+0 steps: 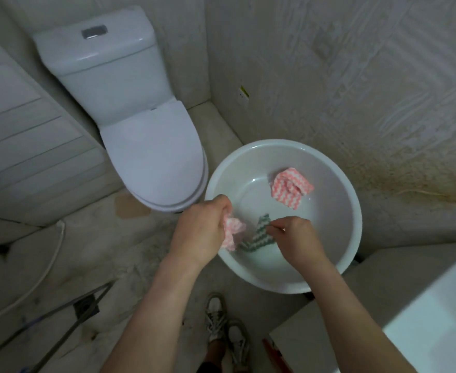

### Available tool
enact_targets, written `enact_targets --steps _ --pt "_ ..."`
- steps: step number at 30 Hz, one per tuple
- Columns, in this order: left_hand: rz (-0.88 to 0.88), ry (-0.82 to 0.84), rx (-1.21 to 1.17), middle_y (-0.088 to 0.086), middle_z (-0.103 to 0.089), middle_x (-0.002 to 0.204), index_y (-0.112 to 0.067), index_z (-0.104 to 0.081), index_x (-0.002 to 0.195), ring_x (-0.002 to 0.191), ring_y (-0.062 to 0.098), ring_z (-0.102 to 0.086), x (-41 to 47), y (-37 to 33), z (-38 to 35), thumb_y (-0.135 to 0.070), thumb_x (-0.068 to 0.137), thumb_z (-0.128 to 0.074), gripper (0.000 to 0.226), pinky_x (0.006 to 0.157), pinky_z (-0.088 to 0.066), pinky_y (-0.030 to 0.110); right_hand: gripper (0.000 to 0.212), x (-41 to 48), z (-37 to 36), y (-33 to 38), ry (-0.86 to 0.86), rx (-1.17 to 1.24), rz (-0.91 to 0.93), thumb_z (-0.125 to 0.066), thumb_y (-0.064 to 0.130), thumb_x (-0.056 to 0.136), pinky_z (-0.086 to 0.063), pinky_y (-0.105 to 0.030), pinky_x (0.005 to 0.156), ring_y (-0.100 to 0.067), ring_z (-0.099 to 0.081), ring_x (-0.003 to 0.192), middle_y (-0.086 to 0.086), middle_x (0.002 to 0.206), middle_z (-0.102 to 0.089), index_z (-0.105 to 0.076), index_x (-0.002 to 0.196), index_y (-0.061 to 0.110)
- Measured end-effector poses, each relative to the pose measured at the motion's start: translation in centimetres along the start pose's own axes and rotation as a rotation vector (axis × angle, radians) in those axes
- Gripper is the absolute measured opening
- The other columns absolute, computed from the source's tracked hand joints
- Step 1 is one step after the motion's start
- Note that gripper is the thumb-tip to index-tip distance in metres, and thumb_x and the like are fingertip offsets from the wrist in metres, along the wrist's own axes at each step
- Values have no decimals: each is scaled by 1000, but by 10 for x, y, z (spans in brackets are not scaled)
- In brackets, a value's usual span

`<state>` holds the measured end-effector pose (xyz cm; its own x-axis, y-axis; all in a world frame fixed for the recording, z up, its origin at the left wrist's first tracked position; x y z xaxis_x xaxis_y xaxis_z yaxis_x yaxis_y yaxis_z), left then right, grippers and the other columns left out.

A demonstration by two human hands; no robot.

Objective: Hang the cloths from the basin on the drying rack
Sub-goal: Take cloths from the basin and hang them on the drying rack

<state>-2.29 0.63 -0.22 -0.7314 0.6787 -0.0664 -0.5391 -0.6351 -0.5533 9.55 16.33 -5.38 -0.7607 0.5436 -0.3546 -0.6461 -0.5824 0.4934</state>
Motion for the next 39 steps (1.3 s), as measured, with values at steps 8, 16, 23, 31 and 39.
enact_targets --steps 8,16,23,31,39 --pt "377 -256 -898 4 -54 70 -25 -61 85 63 14 -46 -31 -26 26 -12 96 -50 21 60 -38 28 22 -57 64 51 65 997 -137 -55 15 96 -58 -26 57 -15 -67 73 -13 85 -72 -72 88 4" --pt "416 82 -967 -9 -74 89 -19 -70 90 86 2 -65 -79 -55 39 -55 73 -60 41 75 -45 17 20 -94 82 80 263 1629 -322 -61 20 89 -51 -15 45 -9 -62 54 -10 76 -63 -66 89 1" --pt "479 -74 -1175 3 -71 77 -1 -72 86 70 9 -58 -129 -67 49 -23 81 -67 23 57 -43 16 23 -118 91 98 438 1716 -269 -68 25 75 -45 -14 37 -11 -62 57 -6 78 -66 -66 89 6" --pt "458 -393 -1221 0 -72 69 0 -68 90 58 5 -63 -185 -63 102 0 79 -66 11 55 -50 16 14 -139 110 104 255 876 62 -66 12 85 -29 -22 43 -13 -40 54 -6 62 -47 -63 73 7" --pt "394 -432 -1063 19 -56 85 12 -62 88 79 28 -45 -229 -71 131 -59 55 -82 81 71 -33 42 27 -188 93 168 667 752 499 -63 14 89 -49 -12 67 4 -63 88 10 102 -71 -66 115 22"
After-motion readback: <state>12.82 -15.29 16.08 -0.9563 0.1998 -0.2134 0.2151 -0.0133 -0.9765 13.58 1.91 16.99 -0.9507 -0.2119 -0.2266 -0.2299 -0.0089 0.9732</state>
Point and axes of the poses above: each hand's wrist, its own x-axis towards the middle knuckle, its own z-axis out of the back of the hand, y = z × x, the point moved 1 cm from there along x, towards the middle knuckle
